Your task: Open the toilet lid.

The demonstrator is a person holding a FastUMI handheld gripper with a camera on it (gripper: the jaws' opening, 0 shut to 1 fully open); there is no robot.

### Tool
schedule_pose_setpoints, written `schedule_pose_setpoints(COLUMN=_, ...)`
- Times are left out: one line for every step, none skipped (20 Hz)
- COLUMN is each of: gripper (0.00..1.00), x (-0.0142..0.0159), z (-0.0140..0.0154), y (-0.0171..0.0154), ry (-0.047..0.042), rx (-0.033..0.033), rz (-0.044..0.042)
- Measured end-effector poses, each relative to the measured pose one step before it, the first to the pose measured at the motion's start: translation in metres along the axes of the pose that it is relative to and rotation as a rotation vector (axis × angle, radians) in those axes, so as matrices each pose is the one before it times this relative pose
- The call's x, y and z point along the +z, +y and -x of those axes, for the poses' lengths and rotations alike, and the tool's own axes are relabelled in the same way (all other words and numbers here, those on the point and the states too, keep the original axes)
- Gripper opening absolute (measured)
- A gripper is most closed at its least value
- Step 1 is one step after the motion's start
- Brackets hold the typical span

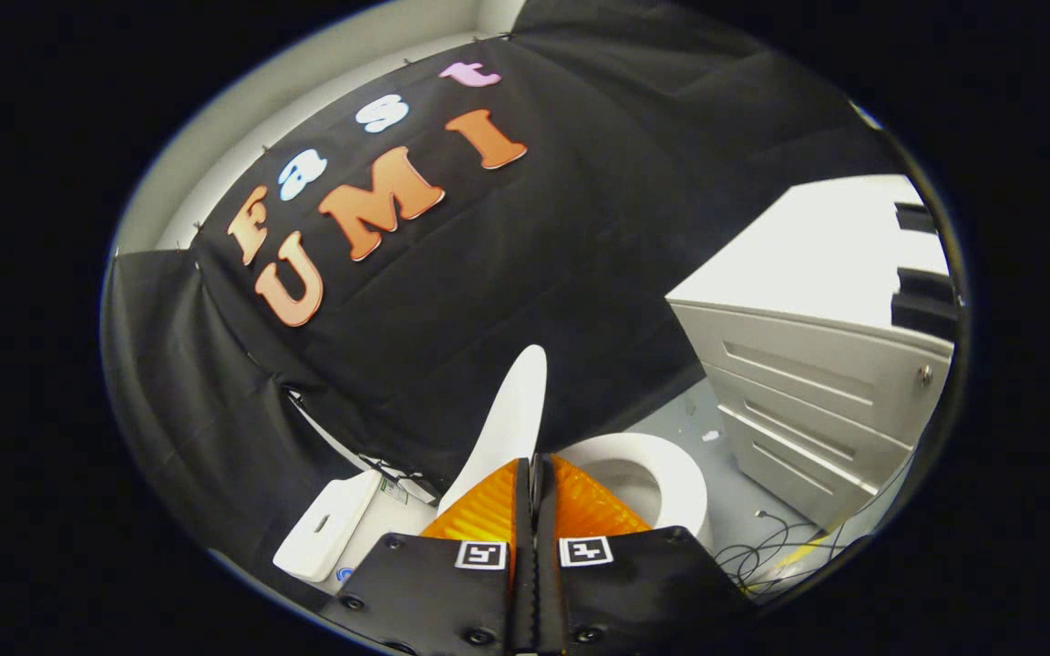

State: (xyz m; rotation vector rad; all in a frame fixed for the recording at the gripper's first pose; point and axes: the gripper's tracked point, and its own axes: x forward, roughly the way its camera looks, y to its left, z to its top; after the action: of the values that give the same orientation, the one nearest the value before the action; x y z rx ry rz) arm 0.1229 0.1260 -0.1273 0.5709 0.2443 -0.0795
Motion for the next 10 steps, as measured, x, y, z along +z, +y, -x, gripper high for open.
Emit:
schedule_pose_setpoints(gripper=0.08, x=0.00374, z=0.00099, y=0.01123, ry=-0.00412, rx=0.00861, rz=0.03319)
schedule_pose_setpoints(gripper=0.08, x=0.0029, z=-0.00077, y=0.00947, ry=0.00249, rx=0.00596, rz=0.03202)
schedule_pose_setpoints(gripper=0.08, x=0.00161, z=-0.00105, y=0.00797, ry=0.00642, rx=-0.00019, rz=0.02908)
schedule_pose_setpoints(gripper=0.08, x=0.0022, z=0.00012, y=0.00827, ry=0.00542, rx=0.00733, rz=0.02706)
schedule_pose_setpoints(gripper=0.08, x=0.00232, z=-0.00202, y=0.00616, ry=0.00585, rx=0.01095, rz=0.00622)
schedule_pose_setpoints(gripper=0.08, x=0.00216, z=-0.00117, y=0.00613, ry=0.00868, rx=0.0119, rz=-0.00764)
schedule_pose_setpoints(gripper=0.08, x=0.00105, z=-0.00016, y=0.00501, ry=0.01271, rx=0.00893, rz=-0.01364)
schedule_pose_setpoints(gripper=0.08, x=0.00228, z=0.00058, y=0.00587, ry=0.00289, rx=0.00749, rz=-0.00348)
schedule_pose_setpoints(gripper=0.08, x=0.00057, z=0.00035, y=0.00671, ry=0.00064, rx=0.0058, rz=0.01097)
schedule_pose_setpoints(gripper=0.08, x=0.00222, z=0.00055, y=0.00665, ry=0.00095, rx=0.00321, rz=0.01915)
